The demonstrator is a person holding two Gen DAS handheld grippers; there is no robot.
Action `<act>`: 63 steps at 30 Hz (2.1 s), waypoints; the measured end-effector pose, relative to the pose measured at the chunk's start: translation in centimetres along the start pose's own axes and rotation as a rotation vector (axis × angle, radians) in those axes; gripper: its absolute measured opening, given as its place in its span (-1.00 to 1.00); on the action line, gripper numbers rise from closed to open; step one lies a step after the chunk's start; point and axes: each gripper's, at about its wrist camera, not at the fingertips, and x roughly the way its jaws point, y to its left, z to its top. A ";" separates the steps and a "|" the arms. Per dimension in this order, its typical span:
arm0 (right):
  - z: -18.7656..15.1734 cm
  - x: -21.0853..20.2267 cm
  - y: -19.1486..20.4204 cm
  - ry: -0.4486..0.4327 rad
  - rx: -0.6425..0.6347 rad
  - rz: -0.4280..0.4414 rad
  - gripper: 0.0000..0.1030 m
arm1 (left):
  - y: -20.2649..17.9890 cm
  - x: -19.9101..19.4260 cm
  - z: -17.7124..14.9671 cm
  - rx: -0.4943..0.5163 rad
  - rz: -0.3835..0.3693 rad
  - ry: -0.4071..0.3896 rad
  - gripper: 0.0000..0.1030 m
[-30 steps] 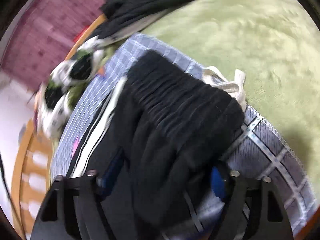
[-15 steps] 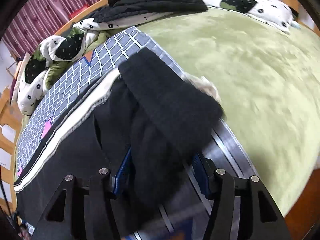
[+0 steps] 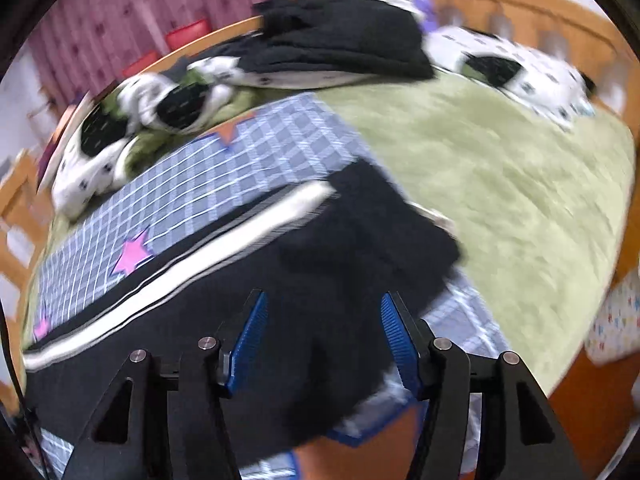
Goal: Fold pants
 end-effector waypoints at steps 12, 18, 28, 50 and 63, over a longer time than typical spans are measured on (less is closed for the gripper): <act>-0.9 8.1 21.1 0.037 -0.530 0.163 0.17 | -6.0 -0.7 3.7 0.190 -0.058 -0.082 0.23; -1.0 10.4 25.7 0.042 -0.635 0.213 0.17 | -8.4 5.3 9.7 0.248 0.104 -0.087 0.22; -1.6 13.4 29.2 0.063 -0.764 0.265 0.17 | -7.1 7.6 11.7 0.245 0.062 -0.120 -0.62; -3.0 13.1 31.7 0.017 -0.929 0.373 -0.94 | -6.3 9.8 12.9 0.192 0.043 -0.095 -0.61; -2.4 12.5 26.8 -0.066 -0.692 0.281 -0.27 | -9.1 7.1 10.4 0.246 0.085 -0.144 0.27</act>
